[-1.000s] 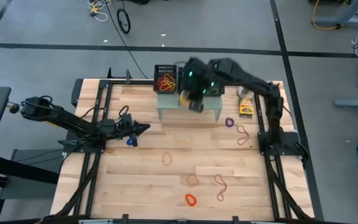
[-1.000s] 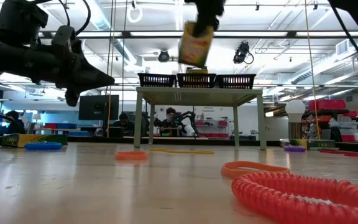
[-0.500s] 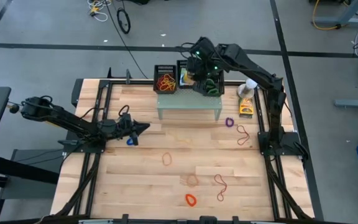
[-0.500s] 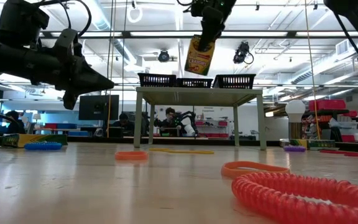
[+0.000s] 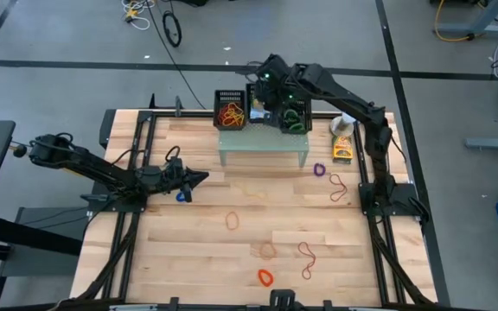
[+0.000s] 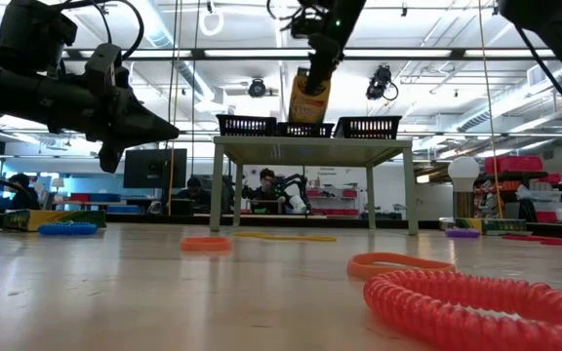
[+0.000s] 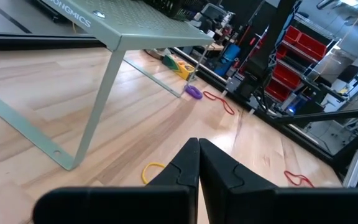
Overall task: Pick & Place Office Desk Supplies
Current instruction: Put the crayon box on the middle black bin on the shelf
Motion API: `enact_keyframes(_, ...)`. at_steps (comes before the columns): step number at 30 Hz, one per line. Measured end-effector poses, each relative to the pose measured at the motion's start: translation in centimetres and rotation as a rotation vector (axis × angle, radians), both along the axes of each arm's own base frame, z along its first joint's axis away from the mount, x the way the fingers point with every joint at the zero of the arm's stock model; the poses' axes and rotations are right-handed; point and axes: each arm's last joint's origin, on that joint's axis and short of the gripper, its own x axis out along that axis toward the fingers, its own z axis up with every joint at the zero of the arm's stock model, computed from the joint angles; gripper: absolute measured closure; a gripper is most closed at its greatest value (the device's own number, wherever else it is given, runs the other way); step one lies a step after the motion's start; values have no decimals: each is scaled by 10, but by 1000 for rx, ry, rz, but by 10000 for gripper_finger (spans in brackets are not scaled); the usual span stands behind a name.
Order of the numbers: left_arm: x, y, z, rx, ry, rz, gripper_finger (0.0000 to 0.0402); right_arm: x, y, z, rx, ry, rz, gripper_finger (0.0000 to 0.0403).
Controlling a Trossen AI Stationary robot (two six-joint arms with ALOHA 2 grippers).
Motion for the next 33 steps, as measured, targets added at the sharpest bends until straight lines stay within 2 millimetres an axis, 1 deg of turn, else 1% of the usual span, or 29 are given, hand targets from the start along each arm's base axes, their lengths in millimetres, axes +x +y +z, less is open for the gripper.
enact_keyframes(2,0,0,0,-1,-1,0,392,0,0,-6,15,47,12,312)
enact_keyframes(7,0,0,0,-1,-1,0,392,2,5,-12,46,96,47,312)
enact_keyframes(16,0,0,0,6,2,-1,392,5,33,-13,146,121,146,312)
enact_keyframes(20,0,0,0,7,2,-1,392,9,44,-11,152,109,163,312)
enact_keyframes(22,0,0,0,7,2,-1,392,9,50,-8,149,96,169,312)
enact_keyframes(25,0,0,0,6,2,-1,392,4,58,3,141,55,159,312)
enact_keyframes(33,0,0,0,5,2,-1,392,-24,83,40,172,-65,96,312)
